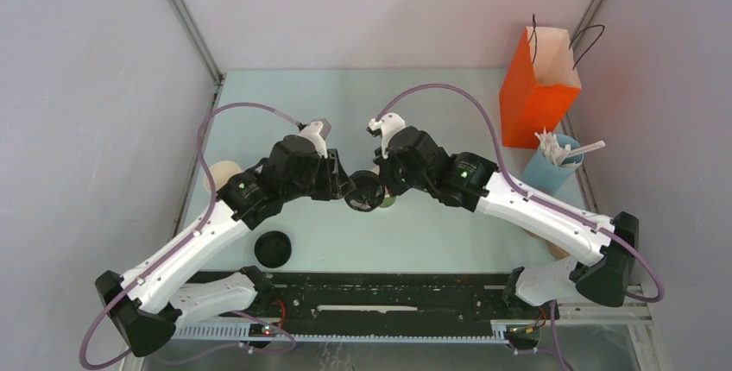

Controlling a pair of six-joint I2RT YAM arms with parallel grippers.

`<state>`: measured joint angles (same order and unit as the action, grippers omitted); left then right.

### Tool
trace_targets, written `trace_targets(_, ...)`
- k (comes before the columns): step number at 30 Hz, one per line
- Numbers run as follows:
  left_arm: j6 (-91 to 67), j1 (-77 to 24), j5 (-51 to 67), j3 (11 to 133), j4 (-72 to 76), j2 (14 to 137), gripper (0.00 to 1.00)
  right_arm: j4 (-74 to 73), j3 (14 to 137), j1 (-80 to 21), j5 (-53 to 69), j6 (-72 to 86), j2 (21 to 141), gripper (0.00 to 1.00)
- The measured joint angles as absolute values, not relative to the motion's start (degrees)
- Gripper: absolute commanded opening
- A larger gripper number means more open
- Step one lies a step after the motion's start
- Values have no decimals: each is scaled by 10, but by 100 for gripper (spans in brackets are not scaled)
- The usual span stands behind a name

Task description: Pack the takeout coffee

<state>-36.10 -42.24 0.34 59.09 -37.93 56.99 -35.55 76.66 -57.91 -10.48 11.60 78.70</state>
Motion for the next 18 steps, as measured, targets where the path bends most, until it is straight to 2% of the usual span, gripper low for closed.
trace_targets(3,-361,-422,3,591,-379,577,29,-355,767,-579,-105,116,781,0)
trace_targets(6,-360,-422,3,591,-379,581,8,-355,767,-579,-105,116,778,0)
trace_targets(7,-359,-422,3,591,-379,583,1,-355,767,-580,-105,116,777,6)
trace_targets(11,-360,-422,5,591,-376,586,0,-360,767,-570,-96,122,771,52)
trace_targets(12,-359,-419,13,590,-369,586,0,-367,767,-561,-81,124,766,61)
trace_targets(15,-361,-392,66,574,-317,582,0,-392,766,-523,-30,139,736,82)
trace_targets(18,-399,-328,165,515,-205,570,0,-408,766,-464,43,155,672,92)
